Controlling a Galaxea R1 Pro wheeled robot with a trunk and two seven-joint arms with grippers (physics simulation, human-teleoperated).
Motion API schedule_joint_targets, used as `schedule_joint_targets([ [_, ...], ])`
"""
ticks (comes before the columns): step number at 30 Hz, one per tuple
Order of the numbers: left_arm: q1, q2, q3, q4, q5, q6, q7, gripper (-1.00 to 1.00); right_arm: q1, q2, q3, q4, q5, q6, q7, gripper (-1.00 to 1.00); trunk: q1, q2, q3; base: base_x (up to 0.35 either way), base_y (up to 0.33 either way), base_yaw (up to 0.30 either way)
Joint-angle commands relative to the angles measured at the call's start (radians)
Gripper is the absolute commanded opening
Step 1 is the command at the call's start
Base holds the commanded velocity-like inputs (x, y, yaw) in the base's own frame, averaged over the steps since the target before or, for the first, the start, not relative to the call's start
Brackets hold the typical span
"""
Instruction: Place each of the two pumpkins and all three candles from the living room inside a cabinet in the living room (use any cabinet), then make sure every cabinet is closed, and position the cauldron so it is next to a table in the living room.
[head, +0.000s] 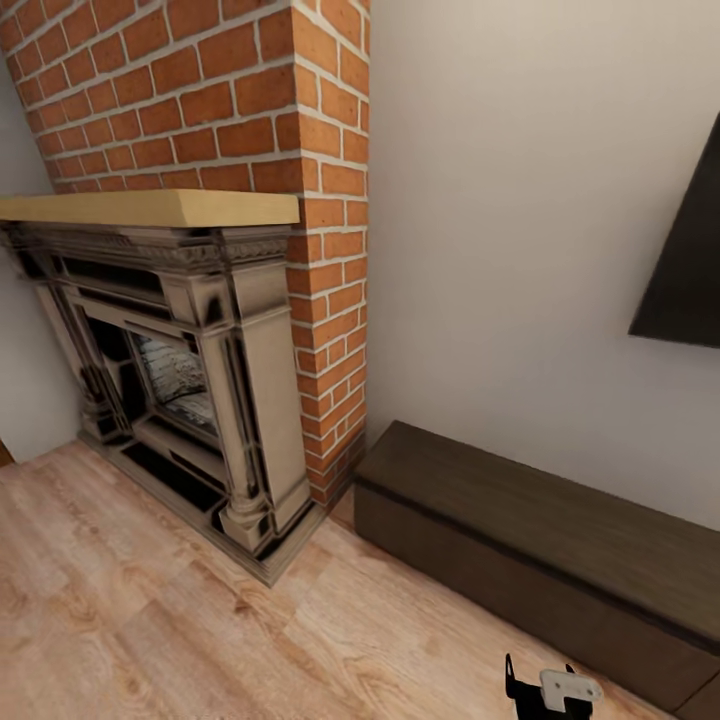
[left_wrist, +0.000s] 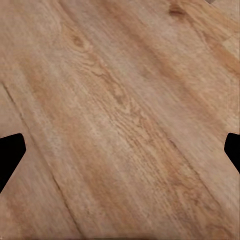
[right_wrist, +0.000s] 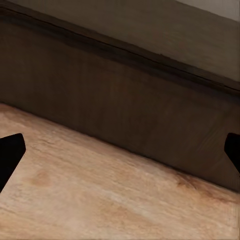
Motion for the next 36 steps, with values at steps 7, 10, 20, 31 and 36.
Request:
schedule_joint_targets([
  [7,0.0,0.001,-0.005,-0.001,0.001,0.0,0.01,1.0,-0.001,-0.042,0.011,0.004,-0.003,0.0,-0.005,1.0,0.0,0.0,-0.001,0.0,0.0,0.284],
  [10,0.0,0.001,-0.005,-0.001,0.001,0.0,0.01,1.0,-0.001,-0.043,0.011,0.004,-0.002,0.0,-0.005,1.0,0.0,0.0,-0.001,0.0,0.0,0.284],
  [20,0.0,0.001,-0.007,-0.001,0.001,0.0,0.01,1.0,-0.001,-0.039,0.013,0.004,-0.002,0.044,0.0,1.0,0.0,0.0,-0.001,0.0,0.0,0.13],
  [31,0.0,0.0,-0.008,-0.001,0.001,0.001,0.009,1.0,-0.001,-0.037,0.013,0.004,-0.003,0.046,-0.001,1.0,0.0,0.0,-0.001,-0.002,0.001,0.232],
  [36,0.0,0.0,-0.009,-0.001,0.0,0.002,0.008,1.0,-0.001,-0.038,0.013,0.004,-0.003,0.047,-0.001,1.0,0.0,0.0,-0.001,-0.186,0.132,0.246],
])
